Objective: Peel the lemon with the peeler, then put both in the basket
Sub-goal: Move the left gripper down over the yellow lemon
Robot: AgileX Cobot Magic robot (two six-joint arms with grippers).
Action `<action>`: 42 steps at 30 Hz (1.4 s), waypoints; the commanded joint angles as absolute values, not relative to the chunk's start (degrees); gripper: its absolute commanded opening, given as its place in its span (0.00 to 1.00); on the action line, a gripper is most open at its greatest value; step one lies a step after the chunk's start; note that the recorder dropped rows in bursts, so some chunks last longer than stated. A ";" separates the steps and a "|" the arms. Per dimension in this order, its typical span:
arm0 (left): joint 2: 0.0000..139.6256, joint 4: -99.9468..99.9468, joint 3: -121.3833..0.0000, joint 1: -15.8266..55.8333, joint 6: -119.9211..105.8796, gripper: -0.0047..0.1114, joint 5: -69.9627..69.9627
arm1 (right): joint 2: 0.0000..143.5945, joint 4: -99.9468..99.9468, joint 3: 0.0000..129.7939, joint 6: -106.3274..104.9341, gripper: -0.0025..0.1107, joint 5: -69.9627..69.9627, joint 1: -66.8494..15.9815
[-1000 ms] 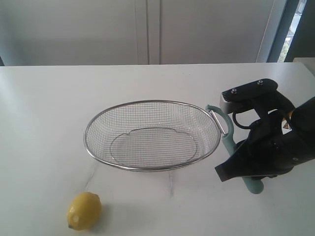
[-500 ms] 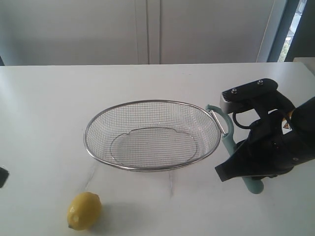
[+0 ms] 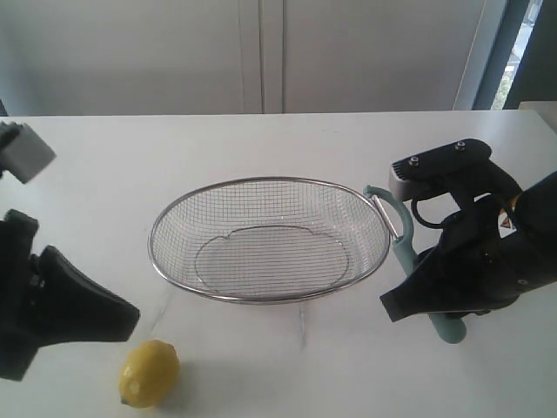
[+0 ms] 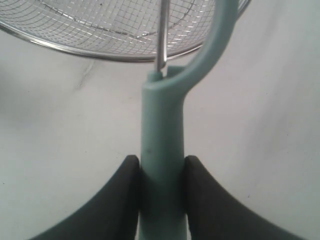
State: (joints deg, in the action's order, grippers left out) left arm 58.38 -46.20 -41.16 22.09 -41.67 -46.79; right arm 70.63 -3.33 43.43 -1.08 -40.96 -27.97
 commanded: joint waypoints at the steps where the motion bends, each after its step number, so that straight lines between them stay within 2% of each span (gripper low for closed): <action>1: 61.58 -40.53 -41.41 28.89 -34.38 0.04 -43.05 | 70.06 -2.91 43.36 -1.16 0.02 -40.17 -27.91; 9: 70.44 -19.27 -47.37 43.63 -13.43 0.04 -39.88 | 70.06 -2.91 43.36 -1.16 0.02 -40.17 -27.91; 13: 75.10 0.38 -51.53 50.43 4.82 0.04 -43.20 | 70.06 -2.91 43.36 -1.16 0.02 -40.17 -27.91; 16: 78.18 7.69 -53.29 53.61 12.50 0.04 -45.65 | 70.06 -2.91 43.36 -1.16 0.02 -40.17 -27.91; 42: 80.06 9.52 -53.39 54.43 14.09 0.04 -45.05 | 70.06 -2.91 43.36 -1.16 0.02 -40.17 -27.91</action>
State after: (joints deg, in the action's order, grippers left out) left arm 80.18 9.68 -53.13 53.99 14.28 -43.81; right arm 70.63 -3.33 43.43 -1.08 -40.96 -27.97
